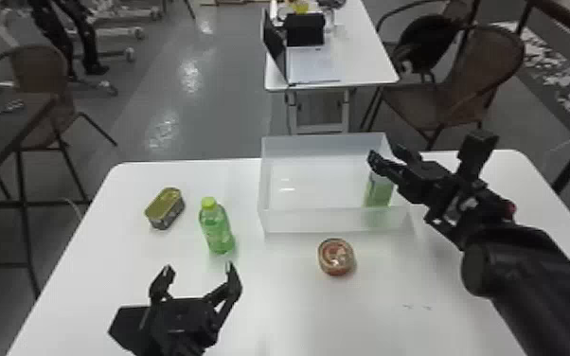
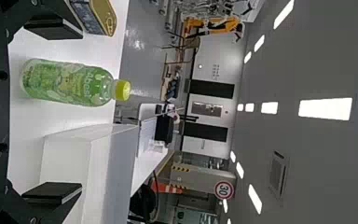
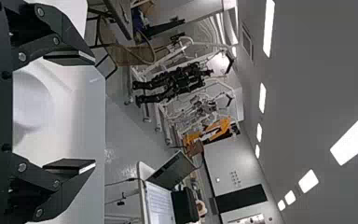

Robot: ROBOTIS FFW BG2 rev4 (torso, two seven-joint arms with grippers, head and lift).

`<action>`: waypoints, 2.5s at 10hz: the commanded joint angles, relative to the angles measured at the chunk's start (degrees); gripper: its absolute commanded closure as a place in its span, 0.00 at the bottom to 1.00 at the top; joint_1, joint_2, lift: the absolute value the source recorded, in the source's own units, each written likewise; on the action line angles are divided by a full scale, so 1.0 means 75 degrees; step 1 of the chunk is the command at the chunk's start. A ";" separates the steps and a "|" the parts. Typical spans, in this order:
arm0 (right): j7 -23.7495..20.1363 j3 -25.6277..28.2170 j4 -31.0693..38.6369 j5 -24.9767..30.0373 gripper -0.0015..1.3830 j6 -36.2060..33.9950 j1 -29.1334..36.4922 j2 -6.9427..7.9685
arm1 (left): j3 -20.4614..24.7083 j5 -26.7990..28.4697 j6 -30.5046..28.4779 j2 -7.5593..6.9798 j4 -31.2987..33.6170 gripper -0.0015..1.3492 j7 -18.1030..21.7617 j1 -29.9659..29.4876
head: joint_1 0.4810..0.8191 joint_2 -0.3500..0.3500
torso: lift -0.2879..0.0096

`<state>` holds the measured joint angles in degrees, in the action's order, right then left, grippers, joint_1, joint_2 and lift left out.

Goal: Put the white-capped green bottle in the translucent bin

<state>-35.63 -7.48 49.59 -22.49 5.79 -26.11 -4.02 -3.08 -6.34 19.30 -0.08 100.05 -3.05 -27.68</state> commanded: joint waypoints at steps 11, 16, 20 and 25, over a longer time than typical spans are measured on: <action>0.2735 0.0599 0.7228 0.1792 0.35 0.0458 0.7208 -0.0296 | -0.0327 -0.0057 -0.0007 -0.0129 0.0090 0.11 -0.0320 -0.0082 | 0.63 0.58 | 0.82; 0.3133 0.0599 0.7286 0.1839 0.35 0.0563 0.7372 -0.0144 | -0.0363 -0.0046 -0.0030 -0.0188 0.0184 0.11 -0.0390 -0.0141 | 0.63 0.56 | 0.82; 0.3297 0.0599 0.7345 0.1827 0.35 0.0575 0.7478 -0.0121 | -0.0327 -0.0046 -0.0089 -0.0200 0.0266 0.11 -0.0402 -0.0223 | 0.63 0.56 | 0.82; 0.3391 0.0587 0.7380 0.1780 0.35 0.0751 0.7665 -0.0086 | -0.0327 -0.0034 -0.0171 -0.0223 0.0313 0.11 -0.0402 -0.0293 | 0.63 0.56 | 0.82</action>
<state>-10.19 -3.08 104.87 -9.09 11.39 31.33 -4.66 -5.48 -6.59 18.07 -1.73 102.38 -6.06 -29.85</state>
